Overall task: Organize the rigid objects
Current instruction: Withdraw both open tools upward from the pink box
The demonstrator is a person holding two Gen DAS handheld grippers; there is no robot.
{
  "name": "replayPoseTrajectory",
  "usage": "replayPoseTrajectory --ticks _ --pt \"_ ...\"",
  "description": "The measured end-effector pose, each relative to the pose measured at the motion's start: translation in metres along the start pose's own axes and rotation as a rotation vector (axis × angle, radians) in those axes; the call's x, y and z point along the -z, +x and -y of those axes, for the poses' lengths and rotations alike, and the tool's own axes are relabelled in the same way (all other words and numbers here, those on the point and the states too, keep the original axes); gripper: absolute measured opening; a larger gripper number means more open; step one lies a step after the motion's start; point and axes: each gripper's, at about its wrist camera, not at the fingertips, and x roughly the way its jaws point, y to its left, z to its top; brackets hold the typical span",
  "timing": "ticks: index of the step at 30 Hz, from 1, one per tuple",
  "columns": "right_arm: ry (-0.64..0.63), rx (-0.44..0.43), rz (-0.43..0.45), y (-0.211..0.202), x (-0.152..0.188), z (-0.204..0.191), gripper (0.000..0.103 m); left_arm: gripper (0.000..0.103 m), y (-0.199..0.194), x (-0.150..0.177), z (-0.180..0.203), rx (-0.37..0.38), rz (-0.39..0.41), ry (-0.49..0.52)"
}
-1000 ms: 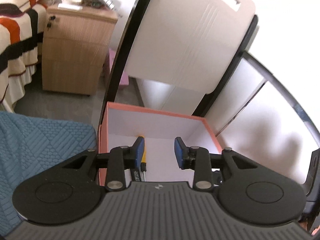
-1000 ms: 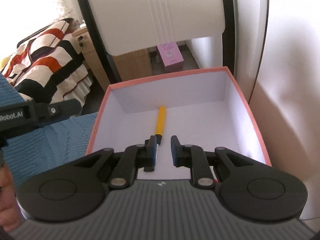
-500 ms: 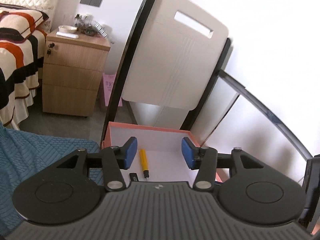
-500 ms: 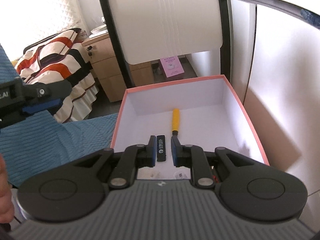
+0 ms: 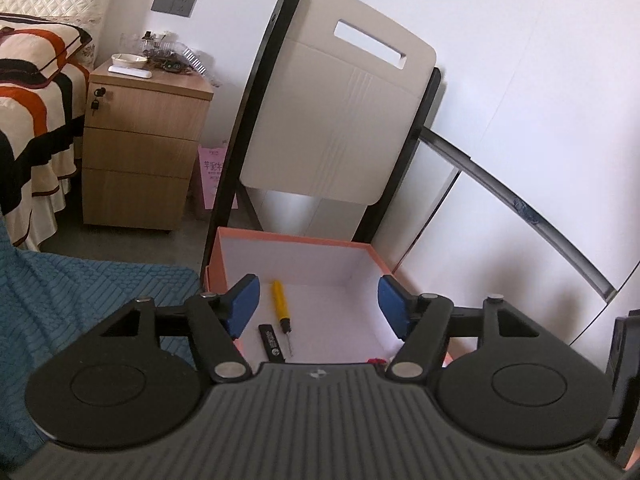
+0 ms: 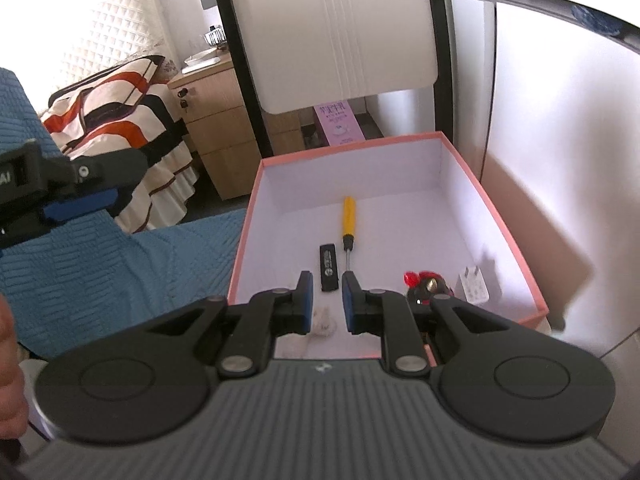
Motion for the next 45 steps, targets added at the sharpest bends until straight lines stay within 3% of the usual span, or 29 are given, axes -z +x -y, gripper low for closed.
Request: replayPoseTrajectory --ticks 11,17,21,41,42,44,45 --pt "0.000 0.015 -0.045 0.003 0.027 0.004 0.019 0.074 -0.003 0.016 0.000 -0.037 -0.018 0.015" --pt "-0.009 0.028 -0.030 -0.007 0.031 0.002 0.020 0.082 -0.006 0.024 -0.001 -0.060 -0.031 0.005" --pt "-0.001 0.049 -0.028 -0.010 0.034 0.002 0.021 0.099 -0.010 0.027 -0.007 -0.109 -0.048 -0.018" --pt "-0.001 0.063 -0.017 -0.021 0.041 0.003 0.022 0.101 -0.006 0.040 -0.002 -0.154 -0.105 0.036" --pt "0.001 0.069 -0.018 -0.022 0.041 0.004 0.027 0.101 -0.005 0.041 -0.001 -0.153 -0.109 0.039" --pt "0.010 0.072 -0.015 -0.022 0.042 0.007 0.053 0.102 -0.003 0.042 0.000 -0.159 -0.117 0.038" --pt "0.012 0.080 -0.011 -0.022 0.042 0.008 0.078 0.103 -0.003 0.042 0.000 -0.167 -0.121 0.032"
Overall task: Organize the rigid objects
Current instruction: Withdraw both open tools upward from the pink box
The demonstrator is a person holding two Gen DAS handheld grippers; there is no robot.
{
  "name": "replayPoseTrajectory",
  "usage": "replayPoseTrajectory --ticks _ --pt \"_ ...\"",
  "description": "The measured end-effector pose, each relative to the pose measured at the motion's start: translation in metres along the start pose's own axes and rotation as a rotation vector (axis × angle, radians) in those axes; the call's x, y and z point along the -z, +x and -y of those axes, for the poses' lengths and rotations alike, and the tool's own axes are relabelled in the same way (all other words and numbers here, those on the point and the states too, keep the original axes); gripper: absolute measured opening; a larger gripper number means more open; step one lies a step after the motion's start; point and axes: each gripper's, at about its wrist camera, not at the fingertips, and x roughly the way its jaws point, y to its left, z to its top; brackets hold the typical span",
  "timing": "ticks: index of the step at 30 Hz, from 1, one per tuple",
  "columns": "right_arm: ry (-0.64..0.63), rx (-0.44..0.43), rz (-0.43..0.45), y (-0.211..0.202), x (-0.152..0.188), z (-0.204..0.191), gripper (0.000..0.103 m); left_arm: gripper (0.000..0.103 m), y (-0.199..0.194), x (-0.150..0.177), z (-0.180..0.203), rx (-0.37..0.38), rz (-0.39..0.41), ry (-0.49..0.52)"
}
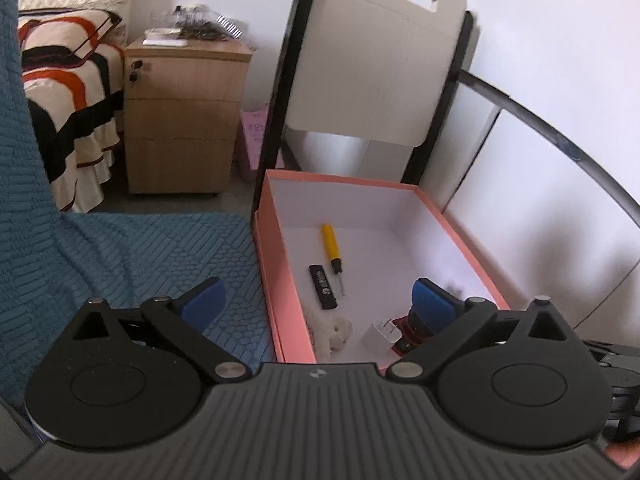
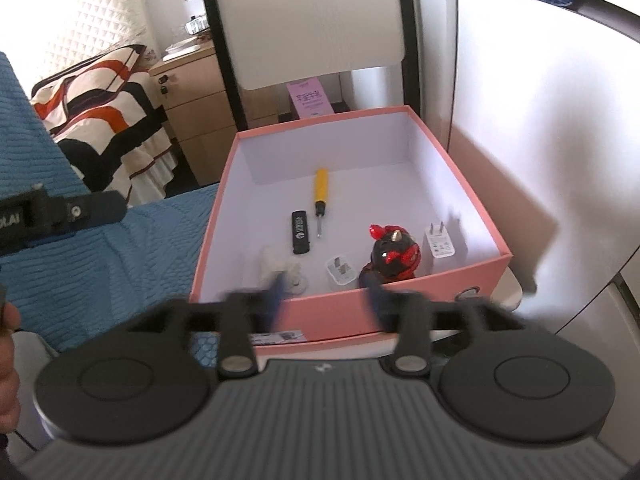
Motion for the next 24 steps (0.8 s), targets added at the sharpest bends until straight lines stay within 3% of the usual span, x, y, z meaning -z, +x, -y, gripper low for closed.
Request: replayPoseTrajectory --ticks 1,2,24 --pt "0.000 0.013 0.007 0.0002 0.0002 0.0016 0.093 0.103 0.0013 0.0000 -0.0002 -0.002 -0.006 -0.006" --pt "0.000 0.026 0.019 -0.0002 0.0003 0.0031 0.095 0.103 0.0027 0.0000 -0.0003 -0.003 -0.012 -0.009" --pt "-0.011 0.018 0.001 0.0016 -0.0018 0.0030 0.095 0.103 0.0031 0.0036 0.0036 -0.015 -0.017 0.007"
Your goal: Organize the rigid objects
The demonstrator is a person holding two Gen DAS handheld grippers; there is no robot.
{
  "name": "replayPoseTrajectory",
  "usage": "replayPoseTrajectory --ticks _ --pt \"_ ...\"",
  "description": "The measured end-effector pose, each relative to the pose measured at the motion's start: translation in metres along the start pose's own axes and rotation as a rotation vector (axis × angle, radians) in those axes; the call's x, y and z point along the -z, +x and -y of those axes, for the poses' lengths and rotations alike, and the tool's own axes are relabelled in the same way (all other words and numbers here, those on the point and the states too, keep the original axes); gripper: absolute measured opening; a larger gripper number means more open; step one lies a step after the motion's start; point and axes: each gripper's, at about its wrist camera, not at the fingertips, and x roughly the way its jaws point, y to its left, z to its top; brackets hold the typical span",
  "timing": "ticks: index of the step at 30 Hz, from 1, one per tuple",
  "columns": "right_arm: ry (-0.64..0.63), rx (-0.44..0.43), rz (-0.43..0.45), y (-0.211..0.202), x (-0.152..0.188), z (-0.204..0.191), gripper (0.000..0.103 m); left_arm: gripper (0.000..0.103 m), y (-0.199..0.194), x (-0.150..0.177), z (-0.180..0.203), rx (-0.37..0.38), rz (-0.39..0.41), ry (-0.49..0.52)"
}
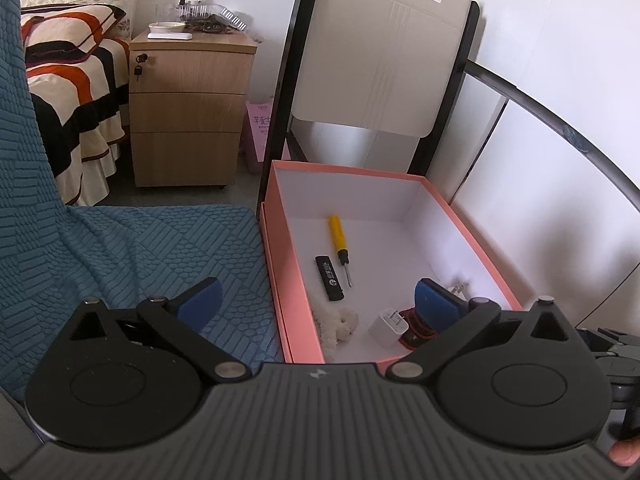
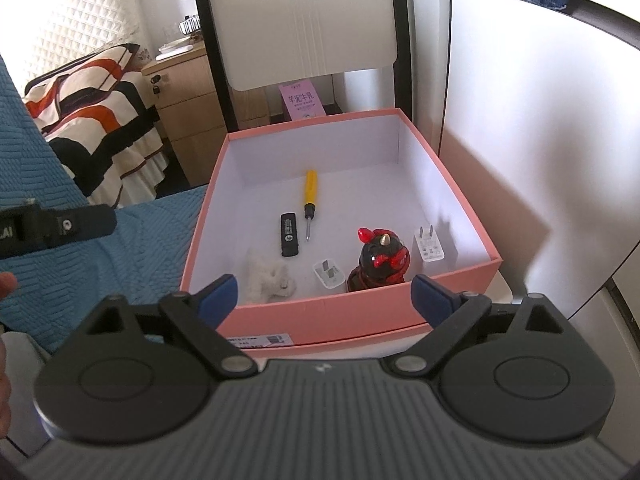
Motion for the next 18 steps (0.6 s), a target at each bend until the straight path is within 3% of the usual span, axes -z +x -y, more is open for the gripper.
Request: replayPoseTrajectory --ticks 18 --pt "-0.003 -0.005 -0.007 -0.0003 0.0002 -0.0010 0.095 0.103 0.0016 0.0002 -0.0012 0.018 -0.015 -0.018"
